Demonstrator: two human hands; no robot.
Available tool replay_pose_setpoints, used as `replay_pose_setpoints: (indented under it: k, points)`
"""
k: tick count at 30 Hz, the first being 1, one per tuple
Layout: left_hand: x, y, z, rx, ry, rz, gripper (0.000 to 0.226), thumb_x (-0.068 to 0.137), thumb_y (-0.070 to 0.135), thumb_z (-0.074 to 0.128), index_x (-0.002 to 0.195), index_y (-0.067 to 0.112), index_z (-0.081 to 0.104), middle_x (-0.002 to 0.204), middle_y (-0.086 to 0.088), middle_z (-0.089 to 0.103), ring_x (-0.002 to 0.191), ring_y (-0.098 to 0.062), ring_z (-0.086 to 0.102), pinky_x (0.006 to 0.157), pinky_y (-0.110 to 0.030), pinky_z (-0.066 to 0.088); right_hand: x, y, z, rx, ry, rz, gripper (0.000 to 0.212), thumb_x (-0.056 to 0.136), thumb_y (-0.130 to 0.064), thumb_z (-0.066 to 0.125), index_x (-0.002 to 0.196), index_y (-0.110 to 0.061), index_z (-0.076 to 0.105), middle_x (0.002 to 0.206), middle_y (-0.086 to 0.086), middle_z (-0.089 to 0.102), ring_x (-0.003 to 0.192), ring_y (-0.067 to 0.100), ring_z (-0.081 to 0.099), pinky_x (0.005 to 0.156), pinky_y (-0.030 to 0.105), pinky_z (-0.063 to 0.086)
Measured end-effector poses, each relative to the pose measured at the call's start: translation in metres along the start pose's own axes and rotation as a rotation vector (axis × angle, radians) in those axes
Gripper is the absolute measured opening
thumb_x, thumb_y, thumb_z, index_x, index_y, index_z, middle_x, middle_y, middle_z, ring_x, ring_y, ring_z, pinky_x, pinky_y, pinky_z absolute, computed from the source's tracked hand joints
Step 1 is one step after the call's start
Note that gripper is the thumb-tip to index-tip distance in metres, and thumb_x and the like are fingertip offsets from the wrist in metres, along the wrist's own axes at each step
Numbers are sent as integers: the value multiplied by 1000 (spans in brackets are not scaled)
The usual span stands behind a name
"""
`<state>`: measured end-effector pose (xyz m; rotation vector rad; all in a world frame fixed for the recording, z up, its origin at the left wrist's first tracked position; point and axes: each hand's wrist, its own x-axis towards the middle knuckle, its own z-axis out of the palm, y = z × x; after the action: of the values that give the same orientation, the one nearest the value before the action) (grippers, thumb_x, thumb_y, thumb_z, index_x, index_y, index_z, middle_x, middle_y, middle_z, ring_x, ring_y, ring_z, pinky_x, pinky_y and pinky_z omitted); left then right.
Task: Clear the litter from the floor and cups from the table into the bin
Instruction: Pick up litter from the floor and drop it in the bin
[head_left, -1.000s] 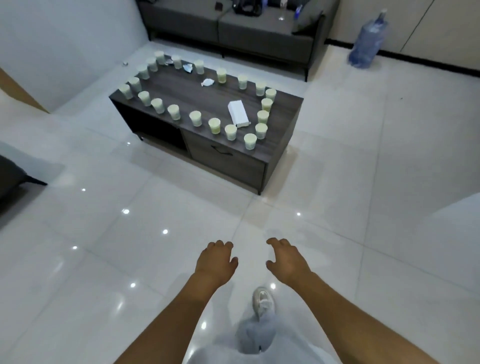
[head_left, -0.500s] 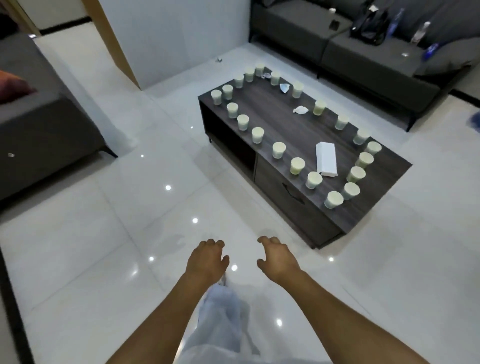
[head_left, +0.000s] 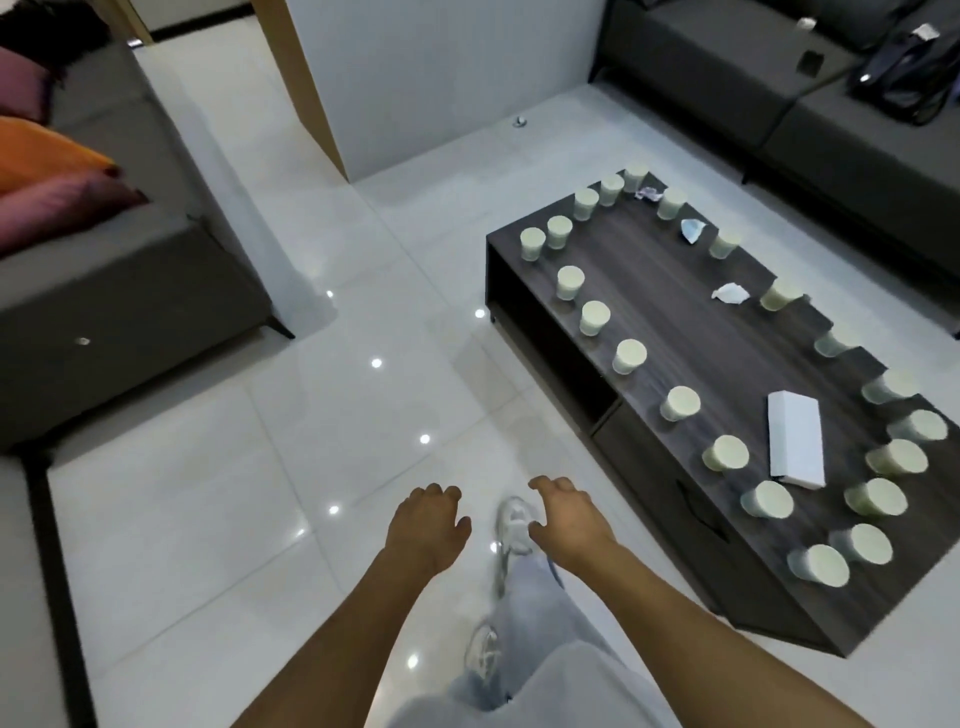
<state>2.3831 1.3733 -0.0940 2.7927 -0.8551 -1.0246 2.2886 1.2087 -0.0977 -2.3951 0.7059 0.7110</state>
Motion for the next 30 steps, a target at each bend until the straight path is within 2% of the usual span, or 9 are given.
replay_pose_setpoints:
  k: [8,15,19,26,30]
  points:
    - [160,-25,-114,-30,15,-46,46,97,38,41,138,16,42,126,-7,53,120,-25,47,95,-34,42,168,-50,-99,-10,-25,-40,56,93,-26,56,144,-23,33,139,6,42,121,28,46,94,36,45]
    - [275,-51,-226,-89,38,-64,47,97,37,42,139,16,41,129,-7,52,120,-25,47,93,-33,42,298,-110,-208,-25,20,-76,55,92,-25,55,143,-21,34,136,7,42,118,29,49,90,39,49]
    - [348,-76,-280,-93,40,-63,40,96,35,44,130,14,49,124,-7,55,115,-25,50,89,-32,43,374,-146,-249,-28,7,-72,56,93,-25,55,144,-21,33,138,7,42,118,28,49,88,37,49]
    - [493,-130,-393,-29,20,-5,45,97,38,43,137,17,43,129,-6,52,120,-25,46,93,-33,41,514,-216,-321,45,23,6,55,91,-23,55,143,-18,35,136,9,43,119,29,48,94,40,48]
    - [563,-149,-460,39,10,29,46,97,37,42,138,17,42,130,-6,51,121,-25,46,93,-33,42,576,-251,-364,122,64,19,55,91,-22,54,143,-20,35,135,9,44,117,28,50,91,36,48]
